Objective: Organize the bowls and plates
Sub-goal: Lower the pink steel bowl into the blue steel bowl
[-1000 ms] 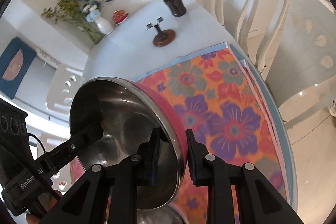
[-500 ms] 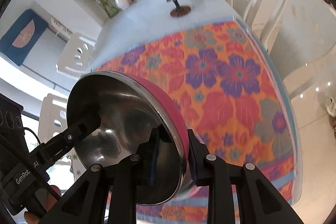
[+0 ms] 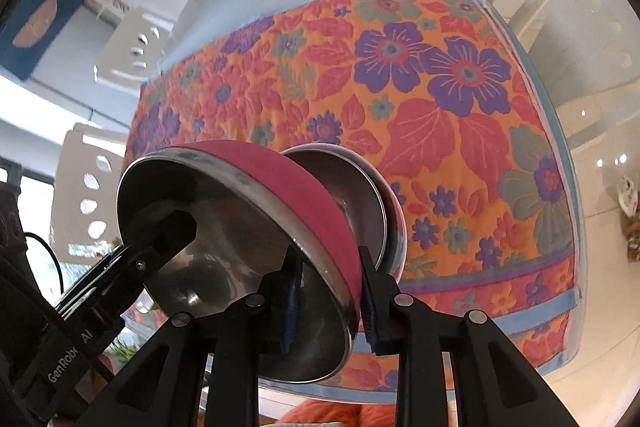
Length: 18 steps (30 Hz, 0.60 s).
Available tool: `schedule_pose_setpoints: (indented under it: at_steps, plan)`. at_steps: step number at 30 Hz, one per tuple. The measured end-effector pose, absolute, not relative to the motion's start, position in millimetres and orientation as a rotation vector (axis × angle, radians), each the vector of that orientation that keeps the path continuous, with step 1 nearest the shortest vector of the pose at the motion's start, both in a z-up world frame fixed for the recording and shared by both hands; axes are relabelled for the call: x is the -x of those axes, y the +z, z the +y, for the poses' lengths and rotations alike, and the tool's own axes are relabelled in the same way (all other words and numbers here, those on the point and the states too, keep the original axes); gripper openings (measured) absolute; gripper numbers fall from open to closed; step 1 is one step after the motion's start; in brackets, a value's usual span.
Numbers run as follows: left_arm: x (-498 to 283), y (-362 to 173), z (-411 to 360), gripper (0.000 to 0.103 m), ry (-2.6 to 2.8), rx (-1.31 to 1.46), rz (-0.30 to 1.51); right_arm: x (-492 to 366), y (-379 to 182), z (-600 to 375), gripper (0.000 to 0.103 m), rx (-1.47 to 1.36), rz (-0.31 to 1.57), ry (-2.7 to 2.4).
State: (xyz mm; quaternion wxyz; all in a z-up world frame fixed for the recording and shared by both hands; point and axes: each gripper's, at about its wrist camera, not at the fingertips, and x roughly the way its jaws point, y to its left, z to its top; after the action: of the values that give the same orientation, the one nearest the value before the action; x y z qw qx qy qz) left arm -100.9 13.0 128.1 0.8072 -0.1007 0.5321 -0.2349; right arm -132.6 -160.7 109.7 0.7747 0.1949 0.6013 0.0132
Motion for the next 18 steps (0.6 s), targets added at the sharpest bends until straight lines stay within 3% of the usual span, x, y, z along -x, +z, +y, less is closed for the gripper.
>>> schedule_pose_setpoints:
  at_steps: [10,15,18]
  plan:
    - [94.9,110.4,0.0,0.017,-0.498,0.158,1.183,125.4,96.6,-169.9,0.026,-0.445,1.324,-0.001]
    - [91.7,111.1,1.7,0.028,-0.492,0.141,1.184,124.8,97.6,-180.8,0.026,-0.485,1.307,-0.011]
    - [88.7,114.9,8.9,0.03,-0.498,0.158,1.163,126.1,100.6,-185.4,0.026,-0.502,1.295,-0.012]
